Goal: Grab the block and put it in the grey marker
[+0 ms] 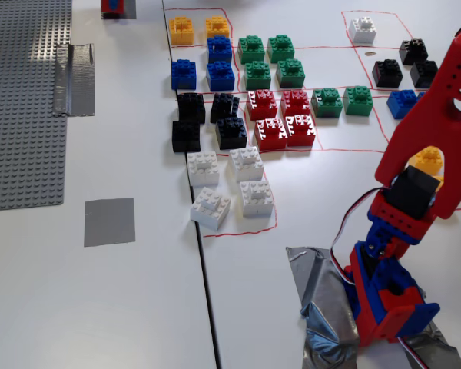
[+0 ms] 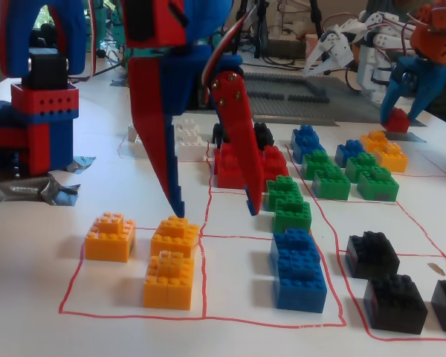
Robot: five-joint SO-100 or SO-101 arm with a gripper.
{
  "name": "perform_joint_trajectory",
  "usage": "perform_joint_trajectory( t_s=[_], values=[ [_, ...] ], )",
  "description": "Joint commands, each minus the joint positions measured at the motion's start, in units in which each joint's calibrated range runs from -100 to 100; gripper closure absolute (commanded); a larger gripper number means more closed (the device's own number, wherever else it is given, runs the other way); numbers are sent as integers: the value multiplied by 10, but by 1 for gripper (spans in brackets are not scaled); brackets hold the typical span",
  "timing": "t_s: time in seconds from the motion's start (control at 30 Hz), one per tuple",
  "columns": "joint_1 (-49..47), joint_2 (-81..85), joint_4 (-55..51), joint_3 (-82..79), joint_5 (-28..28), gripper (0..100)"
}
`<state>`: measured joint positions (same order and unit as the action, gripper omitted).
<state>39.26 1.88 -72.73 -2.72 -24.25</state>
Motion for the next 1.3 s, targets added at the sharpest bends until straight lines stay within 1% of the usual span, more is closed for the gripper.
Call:
perform_joint_trajectory(
  t_s=[0.0,0.03,0.23,0.47,0.77,1.27],
  values=[
    [-8,13,20,52,1,72],
    [-8,8,26,54,5,70],
    [-19,-33,32,91,22,69],
    [-43,-88,26,158,56,71],
    [-60,-142,5,201,90,73],
    [-77,-226,-21,318,105,72]
  ],
)
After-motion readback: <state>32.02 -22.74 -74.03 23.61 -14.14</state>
